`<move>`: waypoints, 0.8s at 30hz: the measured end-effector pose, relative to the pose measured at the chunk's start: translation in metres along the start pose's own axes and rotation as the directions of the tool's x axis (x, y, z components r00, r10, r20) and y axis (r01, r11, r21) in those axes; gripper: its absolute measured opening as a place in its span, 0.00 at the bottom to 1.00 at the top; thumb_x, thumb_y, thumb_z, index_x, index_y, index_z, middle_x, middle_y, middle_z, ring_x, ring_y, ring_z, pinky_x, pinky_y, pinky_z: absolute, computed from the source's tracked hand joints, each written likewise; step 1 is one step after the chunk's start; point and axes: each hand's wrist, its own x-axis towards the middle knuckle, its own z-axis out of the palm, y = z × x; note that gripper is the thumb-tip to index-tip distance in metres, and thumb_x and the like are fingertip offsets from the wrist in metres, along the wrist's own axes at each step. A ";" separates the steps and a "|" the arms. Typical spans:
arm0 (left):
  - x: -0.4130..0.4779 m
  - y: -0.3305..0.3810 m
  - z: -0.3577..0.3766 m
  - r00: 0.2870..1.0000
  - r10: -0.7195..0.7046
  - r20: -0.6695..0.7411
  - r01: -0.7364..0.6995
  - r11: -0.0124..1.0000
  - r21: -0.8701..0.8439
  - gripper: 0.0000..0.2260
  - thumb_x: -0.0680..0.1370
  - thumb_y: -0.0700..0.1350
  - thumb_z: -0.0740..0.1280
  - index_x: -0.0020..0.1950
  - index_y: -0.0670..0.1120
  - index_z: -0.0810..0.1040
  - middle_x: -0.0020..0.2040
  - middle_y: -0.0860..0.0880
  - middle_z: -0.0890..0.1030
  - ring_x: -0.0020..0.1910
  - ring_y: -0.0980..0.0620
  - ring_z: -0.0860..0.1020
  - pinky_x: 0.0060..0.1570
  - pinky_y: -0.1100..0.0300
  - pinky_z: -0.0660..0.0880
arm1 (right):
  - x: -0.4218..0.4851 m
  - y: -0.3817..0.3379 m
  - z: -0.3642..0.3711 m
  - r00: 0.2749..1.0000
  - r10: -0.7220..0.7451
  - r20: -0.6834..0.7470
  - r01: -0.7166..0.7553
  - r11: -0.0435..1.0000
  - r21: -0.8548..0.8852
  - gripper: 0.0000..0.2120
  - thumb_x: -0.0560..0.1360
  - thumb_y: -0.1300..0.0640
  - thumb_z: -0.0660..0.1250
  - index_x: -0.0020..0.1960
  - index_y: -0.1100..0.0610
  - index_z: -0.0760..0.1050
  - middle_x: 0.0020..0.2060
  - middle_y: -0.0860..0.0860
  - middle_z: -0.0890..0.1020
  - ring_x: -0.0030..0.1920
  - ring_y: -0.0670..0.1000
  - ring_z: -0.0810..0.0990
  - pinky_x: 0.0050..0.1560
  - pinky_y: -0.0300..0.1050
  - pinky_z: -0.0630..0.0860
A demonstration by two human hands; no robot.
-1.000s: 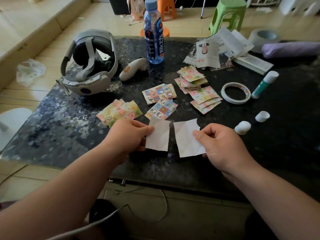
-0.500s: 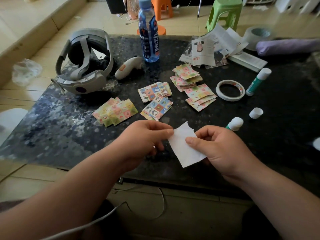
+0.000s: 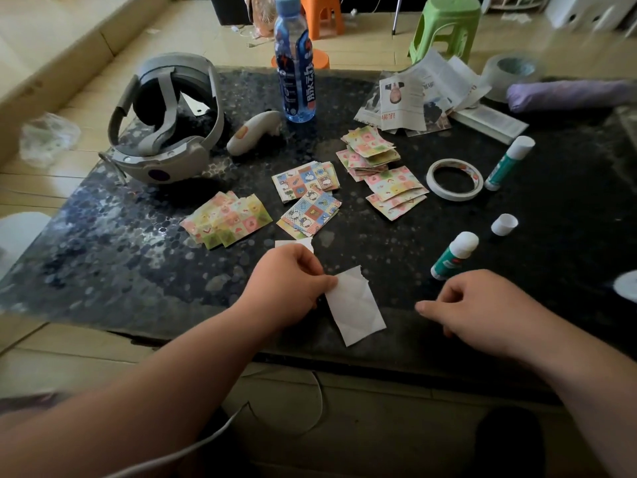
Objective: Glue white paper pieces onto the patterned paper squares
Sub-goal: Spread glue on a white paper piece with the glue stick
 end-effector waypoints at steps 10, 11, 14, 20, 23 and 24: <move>0.001 0.022 0.007 0.996 -0.061 0.059 0.066 0.995 -0.081 0.08 0.75 0.49 0.77 0.46 0.47 0.81 0.33 0.52 0.83 0.26 0.59 0.79 0.26 0.66 0.71 | 0.018 0.024 0.001 0.938 -0.004 -0.346 0.105 0.956 0.273 0.23 0.70 0.45 0.79 0.58 0.46 0.70 0.45 0.47 0.81 0.44 0.46 0.79 0.40 0.45 0.72; 0.000 0.025 0.008 0.998 -0.043 0.049 0.045 0.997 -0.058 0.08 0.75 0.50 0.76 0.46 0.48 0.81 0.37 0.52 0.83 0.28 0.60 0.79 0.27 0.66 0.72 | 0.019 0.022 0.002 0.926 -0.032 -0.376 0.152 0.944 0.294 0.23 0.71 0.45 0.79 0.59 0.45 0.70 0.46 0.46 0.80 0.45 0.45 0.78 0.41 0.45 0.72; -0.007 0.033 0.008 0.998 0.062 -0.010 -0.062 0.998 0.027 0.06 0.76 0.51 0.75 0.45 0.51 0.81 0.40 0.56 0.79 0.26 0.61 0.77 0.27 0.66 0.69 | 0.024 0.019 0.007 0.903 -0.066 -0.425 0.203 0.937 0.286 0.18 0.73 0.46 0.78 0.57 0.46 0.73 0.50 0.45 0.79 0.50 0.48 0.76 0.50 0.45 0.70; -0.027 0.042 0.009 0.975 0.205 0.081 -0.193 0.972 -0.130 0.05 0.76 0.52 0.75 0.43 0.52 0.84 0.37 0.54 0.83 0.30 0.61 0.77 0.29 0.65 0.72 | 0.017 0.011 0.005 0.928 -0.131 -0.348 0.253 0.909 0.332 0.07 0.79 0.47 0.70 0.52 0.49 0.79 0.42 0.46 0.83 0.42 0.46 0.82 0.40 0.40 0.72; -0.033 0.046 0.004 0.961 0.184 0.206 -0.092 0.917 -0.389 0.08 0.74 0.51 0.76 0.49 0.49 0.86 0.33 0.55 0.82 0.28 0.58 0.74 0.31 0.60 0.69 | -0.008 0.001 0.003 0.937 -0.340 -0.081 0.309 0.700 0.644 0.07 0.79 0.50 0.70 0.50 0.53 0.81 0.39 0.52 0.84 0.32 0.43 0.80 0.31 0.36 0.74; -0.035 0.046 0.002 0.943 0.189 0.276 -0.042 0.885 -0.463 0.11 0.72 0.51 0.76 0.52 0.48 0.86 0.33 0.55 0.81 0.30 0.57 0.73 0.32 0.60 0.67 | -0.015 0.000 0.003 0.907 -0.420 -0.022 0.303 0.616 0.727 0.09 0.78 0.50 0.71 0.50 0.55 0.82 0.37 0.54 0.83 0.33 0.46 0.80 0.31 0.36 0.74</move>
